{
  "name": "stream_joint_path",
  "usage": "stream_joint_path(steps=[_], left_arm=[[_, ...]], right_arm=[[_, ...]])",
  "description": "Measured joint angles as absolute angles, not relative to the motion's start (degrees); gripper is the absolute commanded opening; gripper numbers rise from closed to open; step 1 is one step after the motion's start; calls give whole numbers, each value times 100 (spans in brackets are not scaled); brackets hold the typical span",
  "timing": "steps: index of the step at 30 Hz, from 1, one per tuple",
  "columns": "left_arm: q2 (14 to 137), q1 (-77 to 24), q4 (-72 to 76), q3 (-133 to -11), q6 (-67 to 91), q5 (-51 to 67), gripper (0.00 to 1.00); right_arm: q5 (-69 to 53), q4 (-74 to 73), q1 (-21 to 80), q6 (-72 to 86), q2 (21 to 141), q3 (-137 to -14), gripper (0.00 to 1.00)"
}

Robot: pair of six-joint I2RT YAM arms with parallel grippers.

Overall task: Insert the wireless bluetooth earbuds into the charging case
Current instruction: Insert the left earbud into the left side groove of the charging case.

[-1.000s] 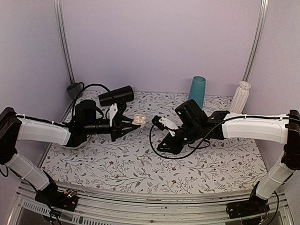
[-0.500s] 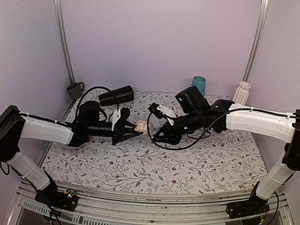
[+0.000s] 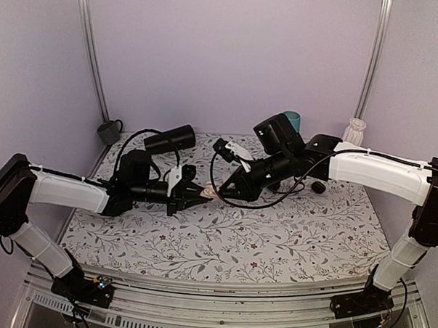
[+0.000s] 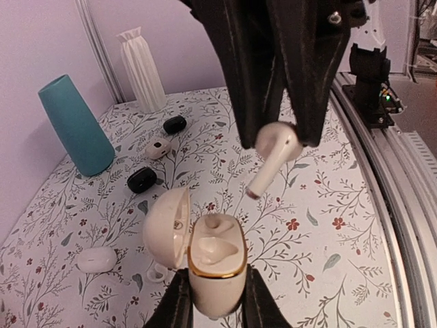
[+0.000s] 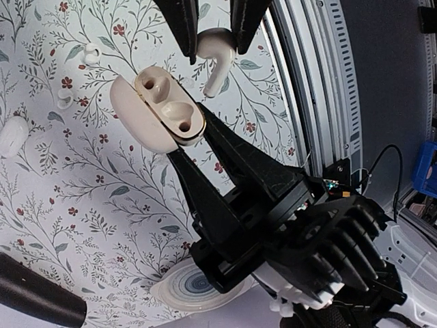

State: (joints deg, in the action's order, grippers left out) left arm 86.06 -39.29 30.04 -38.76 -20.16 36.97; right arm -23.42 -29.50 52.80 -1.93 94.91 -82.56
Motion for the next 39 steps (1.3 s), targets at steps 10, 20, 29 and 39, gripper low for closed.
stream_joint_path(steps=[10, 20, 29, 39], left_arm=[[8595, -4058, 2939, -3876, -2137, 3627, 0], [8576, -4112, 2910, -3876, -2169, 3529, 0], [8573, -4125, 2875, -3876, -2191, 3529, 0], [8508, -4147, 2751, -3876, -2237, 3463, 0]], right_arm=[[-2436, -3127, 5280, 242, 9808, -8562, 12], [-2443, -3264, 5280, 517, 9963, -8663, 11], [-2443, -3312, 5280, 569, 10003, -8674, 12], [-2519, -3347, 5253, 794, 10162, -8783, 12]])
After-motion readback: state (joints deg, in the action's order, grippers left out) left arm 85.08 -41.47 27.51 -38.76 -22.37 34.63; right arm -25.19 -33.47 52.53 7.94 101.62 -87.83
